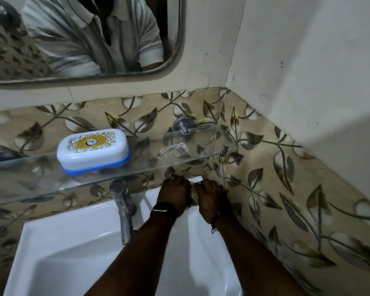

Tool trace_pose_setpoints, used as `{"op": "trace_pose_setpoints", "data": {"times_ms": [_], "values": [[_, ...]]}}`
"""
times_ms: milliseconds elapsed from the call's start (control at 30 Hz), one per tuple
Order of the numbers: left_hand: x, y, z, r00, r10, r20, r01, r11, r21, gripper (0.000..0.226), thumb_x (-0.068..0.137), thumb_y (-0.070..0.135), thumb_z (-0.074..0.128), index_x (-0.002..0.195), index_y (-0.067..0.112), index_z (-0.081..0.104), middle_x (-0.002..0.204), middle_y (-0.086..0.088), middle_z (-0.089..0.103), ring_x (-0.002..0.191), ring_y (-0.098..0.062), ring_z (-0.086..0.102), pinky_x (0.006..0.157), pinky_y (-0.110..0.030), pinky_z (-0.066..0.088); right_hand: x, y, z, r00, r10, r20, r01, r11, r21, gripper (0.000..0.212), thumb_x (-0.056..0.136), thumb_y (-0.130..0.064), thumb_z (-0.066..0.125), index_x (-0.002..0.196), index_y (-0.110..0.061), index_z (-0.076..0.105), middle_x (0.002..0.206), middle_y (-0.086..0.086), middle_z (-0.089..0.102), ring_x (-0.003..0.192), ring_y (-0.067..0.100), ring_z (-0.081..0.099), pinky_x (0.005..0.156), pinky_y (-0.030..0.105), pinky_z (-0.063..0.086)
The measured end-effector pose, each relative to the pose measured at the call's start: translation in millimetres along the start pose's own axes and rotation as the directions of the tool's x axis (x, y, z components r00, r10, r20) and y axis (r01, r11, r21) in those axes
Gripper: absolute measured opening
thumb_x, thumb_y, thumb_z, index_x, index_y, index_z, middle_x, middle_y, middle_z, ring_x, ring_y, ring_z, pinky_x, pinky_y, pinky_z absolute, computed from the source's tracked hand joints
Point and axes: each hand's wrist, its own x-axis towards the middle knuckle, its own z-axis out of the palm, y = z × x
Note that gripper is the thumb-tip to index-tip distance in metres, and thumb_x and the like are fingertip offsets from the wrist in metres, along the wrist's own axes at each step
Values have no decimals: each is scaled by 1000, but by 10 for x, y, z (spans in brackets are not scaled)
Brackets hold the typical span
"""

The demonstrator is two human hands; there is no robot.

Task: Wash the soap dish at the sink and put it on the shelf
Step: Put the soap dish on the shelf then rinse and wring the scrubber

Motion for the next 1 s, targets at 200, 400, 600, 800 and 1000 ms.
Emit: {"op": "trace_pose_setpoints", "data": {"times_ms": [200,400,600,800,1000], "values": [[-165,20,-236,1000,3,-27,-10,964,-267,31,77,29,53,106,21,55,98,-9,70,94,-34,58,75,-32,34,-21,-5,-151,998,59,0,-57,953,298,63,77,-27,62,138,-16,53,141,9,53,128,33,49,108,45,39],[-334,75,-444,985,-120,127,173,770,-614,17,96,47,37,88,36,48,83,9,65,78,-14,63,72,-41,54,-120,-40,-495,994,66,82,-100,835,541,44,80,-31,64,122,-39,58,117,-8,68,111,16,62,94,34,49],[-564,158,-690,991,-84,101,130,712,-690,26,80,40,66,101,33,53,89,3,71,80,-19,69,70,-40,59,-334,-33,-718,985,160,69,-163,705,690,29,81,-8,69,100,-28,65,92,-6,72,87,18,67,80,39,56],[-847,302,-1006,988,-153,-18,94,691,-716,13,96,34,57,83,32,58,67,8,63,61,-6,58,56,-20,43,-544,-76,-921,925,371,-76,-156,557,816,13,86,-24,75,95,-29,67,96,0,72,91,21,67,82,38,56],[-1254,351,-1419,965,-228,-127,61,673,-737,27,101,38,51,82,20,60,73,-3,69,66,-14,60,60,-26,42,-513,-535,-1280,859,441,-258,-42,564,825,15,91,-12,70,98,0,63,96,25,68,88,35,64,77,44,51]]}}
